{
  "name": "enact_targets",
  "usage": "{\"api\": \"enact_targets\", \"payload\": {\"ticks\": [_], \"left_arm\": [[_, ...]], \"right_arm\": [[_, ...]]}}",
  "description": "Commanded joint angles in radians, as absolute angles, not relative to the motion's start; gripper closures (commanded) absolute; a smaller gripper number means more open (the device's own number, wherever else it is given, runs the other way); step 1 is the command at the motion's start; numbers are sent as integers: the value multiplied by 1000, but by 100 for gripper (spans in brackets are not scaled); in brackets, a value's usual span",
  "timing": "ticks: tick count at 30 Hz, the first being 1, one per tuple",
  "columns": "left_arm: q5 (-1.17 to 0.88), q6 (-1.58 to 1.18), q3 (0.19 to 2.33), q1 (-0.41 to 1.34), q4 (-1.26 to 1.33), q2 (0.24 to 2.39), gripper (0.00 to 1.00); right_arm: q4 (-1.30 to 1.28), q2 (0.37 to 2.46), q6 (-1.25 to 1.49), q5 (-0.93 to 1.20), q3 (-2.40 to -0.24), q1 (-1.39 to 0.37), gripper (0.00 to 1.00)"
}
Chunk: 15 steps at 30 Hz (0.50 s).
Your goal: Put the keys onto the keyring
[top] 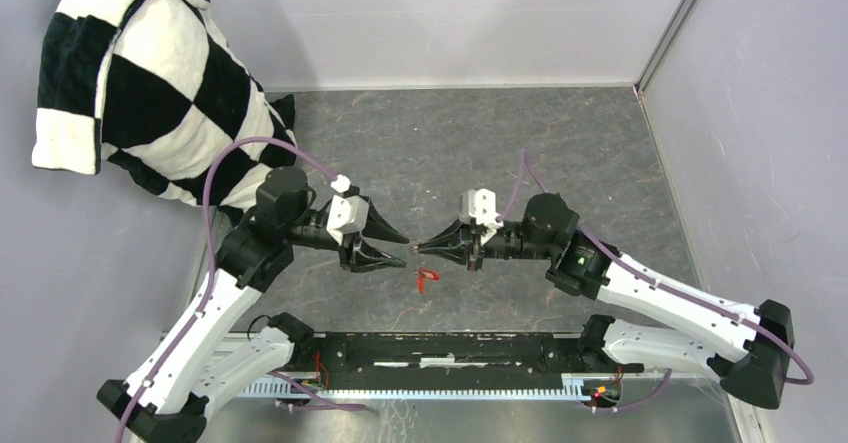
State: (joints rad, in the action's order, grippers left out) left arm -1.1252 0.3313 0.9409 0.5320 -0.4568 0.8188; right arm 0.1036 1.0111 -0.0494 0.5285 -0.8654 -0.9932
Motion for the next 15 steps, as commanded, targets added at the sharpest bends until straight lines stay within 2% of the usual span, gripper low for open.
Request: {"api": "enact_targets", "payload": {"ticks": [1, 9, 15], "left_arm": [[-1052, 361, 960, 534, -471, 749, 52], [-1056, 227, 867, 534, -369, 684, 64], [-1070, 177, 844, 534, -312, 713, 62]], "right_arm": [[450, 933, 78, 509, -745, -995, 99], [764, 940, 260, 511, -620, -995, 100], [907, 976, 348, 519, -573, -997, 99]]}}
